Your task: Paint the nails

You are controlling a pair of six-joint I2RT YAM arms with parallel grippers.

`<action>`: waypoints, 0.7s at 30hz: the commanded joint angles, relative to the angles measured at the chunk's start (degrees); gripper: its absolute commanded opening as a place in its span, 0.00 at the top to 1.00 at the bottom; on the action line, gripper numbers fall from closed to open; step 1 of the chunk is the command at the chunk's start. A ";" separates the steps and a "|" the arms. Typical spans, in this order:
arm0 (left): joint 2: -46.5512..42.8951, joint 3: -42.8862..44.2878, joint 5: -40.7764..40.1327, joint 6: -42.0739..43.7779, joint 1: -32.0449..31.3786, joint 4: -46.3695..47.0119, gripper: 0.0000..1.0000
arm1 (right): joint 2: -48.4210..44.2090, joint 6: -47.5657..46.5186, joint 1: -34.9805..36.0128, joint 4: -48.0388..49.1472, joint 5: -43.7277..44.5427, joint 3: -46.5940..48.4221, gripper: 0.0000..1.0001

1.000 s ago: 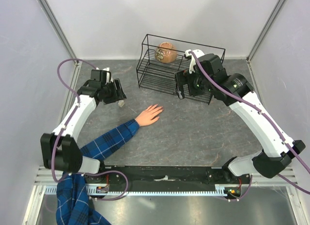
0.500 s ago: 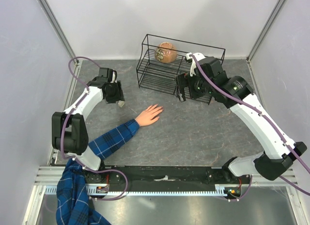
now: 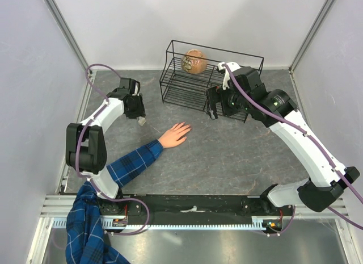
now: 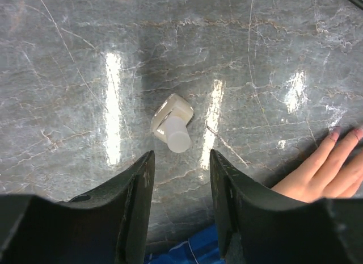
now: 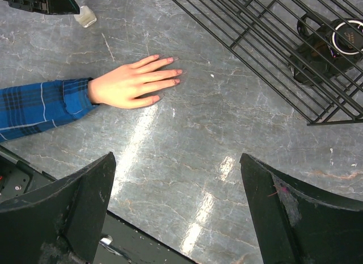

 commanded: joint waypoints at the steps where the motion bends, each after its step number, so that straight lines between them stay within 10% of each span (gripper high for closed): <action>1: 1.08 3.16 -4.30 3.28 -0.80 2.74 0.51 | -1.33 0.17 0.18 1.07 -0.12 -0.38 0.02; 21: 6.27 6.94 -5.53 4.25 -2.12 0.81 0.69 | -2.12 0.34 0.18 1.07 0.32 -1.26 0.02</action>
